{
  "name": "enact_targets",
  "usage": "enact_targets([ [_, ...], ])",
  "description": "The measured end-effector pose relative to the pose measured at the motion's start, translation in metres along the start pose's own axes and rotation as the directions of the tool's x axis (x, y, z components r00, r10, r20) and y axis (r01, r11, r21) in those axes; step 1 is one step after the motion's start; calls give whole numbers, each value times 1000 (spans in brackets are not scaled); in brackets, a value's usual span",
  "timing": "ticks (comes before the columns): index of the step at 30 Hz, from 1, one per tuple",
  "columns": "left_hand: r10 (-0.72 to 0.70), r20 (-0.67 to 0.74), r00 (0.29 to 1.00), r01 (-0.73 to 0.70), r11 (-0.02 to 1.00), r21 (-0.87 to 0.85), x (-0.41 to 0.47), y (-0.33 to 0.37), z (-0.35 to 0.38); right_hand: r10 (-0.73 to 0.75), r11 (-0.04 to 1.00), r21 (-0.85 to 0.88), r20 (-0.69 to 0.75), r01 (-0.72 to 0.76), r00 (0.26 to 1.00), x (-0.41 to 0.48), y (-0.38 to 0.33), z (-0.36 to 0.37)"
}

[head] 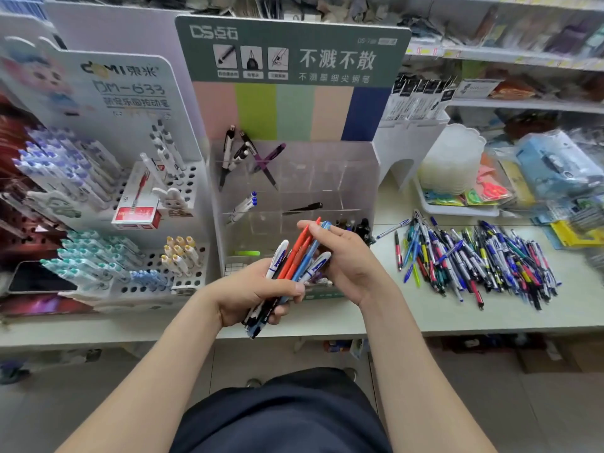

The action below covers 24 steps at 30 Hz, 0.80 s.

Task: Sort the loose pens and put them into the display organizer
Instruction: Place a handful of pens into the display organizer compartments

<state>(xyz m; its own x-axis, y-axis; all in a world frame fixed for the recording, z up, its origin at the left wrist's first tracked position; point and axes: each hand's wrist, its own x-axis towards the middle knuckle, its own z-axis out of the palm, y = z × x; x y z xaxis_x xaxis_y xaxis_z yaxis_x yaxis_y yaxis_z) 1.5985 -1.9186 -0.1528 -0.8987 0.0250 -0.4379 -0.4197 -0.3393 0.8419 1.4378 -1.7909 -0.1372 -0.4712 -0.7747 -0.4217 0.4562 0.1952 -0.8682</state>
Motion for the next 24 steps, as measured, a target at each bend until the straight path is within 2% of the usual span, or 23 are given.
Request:
enact_targets([
  [3,-17,31,999,17,1000,-8,-6,-2,-5,4,1000,-30,31,-4,1000,-3,3,6],
  [8,16,-14,1000,-16,1000,16,-11,-4,-10,-48,997,-57,-117,42,992,-1,1,19],
  [13,91,-134,987,-84,995,52,-12,-9,-10,-154,958,-260,-118,119,981,2,-1,13],
  [17,170,-220,961,-153,984,92,-9,-4,-5,-147,952,-284,-99,114,984,7,-6,18],
  [20,218,-301,928,-204,976,78,-3,1,-4,-155,970,-198,-55,141,986,10,-6,25],
  [22,221,-374,901,-207,975,77,-2,3,-7,-262,961,-143,-191,237,946,13,-7,31],
  [24,216,-465,858,-186,976,110,-3,0,-11,-343,929,0,-377,370,861,17,-12,32],
])
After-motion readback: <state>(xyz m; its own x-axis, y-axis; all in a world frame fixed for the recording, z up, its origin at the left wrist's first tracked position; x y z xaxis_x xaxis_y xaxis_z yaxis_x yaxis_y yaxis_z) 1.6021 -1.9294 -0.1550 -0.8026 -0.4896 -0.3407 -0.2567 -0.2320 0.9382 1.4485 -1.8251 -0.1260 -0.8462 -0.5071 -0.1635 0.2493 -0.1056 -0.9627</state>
